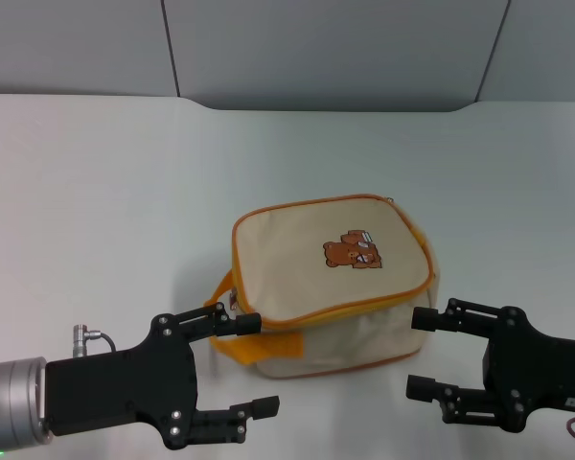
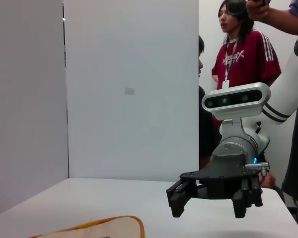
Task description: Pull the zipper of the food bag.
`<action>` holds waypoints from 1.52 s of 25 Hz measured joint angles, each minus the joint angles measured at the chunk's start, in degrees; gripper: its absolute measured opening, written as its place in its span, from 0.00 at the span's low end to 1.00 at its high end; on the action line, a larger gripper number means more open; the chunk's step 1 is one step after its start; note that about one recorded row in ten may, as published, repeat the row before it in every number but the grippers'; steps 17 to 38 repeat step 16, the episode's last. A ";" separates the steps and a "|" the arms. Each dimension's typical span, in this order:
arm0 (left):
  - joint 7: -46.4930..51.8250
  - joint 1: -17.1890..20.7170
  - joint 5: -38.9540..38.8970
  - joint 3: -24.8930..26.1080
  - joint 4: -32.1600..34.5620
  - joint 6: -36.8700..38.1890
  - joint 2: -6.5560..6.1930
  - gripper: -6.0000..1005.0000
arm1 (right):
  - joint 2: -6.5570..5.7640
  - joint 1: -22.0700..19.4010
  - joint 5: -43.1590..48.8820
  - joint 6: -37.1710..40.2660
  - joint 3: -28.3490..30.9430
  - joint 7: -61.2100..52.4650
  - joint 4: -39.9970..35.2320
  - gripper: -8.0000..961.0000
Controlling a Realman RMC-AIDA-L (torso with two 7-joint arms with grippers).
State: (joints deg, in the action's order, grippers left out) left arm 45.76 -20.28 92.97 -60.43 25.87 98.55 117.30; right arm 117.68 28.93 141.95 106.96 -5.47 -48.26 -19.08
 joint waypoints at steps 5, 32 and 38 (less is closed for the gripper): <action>-0.31 0.23 0.02 0.05 0.03 -0.18 0.21 0.80 | -0.04 0.12 0.00 0.00 -0.43 -0.23 0.01 0.78; -0.57 0.33 0.02 0.05 0.06 -0.57 0.39 0.80 | 0.21 -0.44 -0.16 0.14 -0.50 -0.33 0.02 0.78; -0.57 0.33 0.02 0.05 0.06 -0.57 0.39 0.80 | 0.21 -0.44 -0.16 0.14 -0.50 -0.33 0.02 0.78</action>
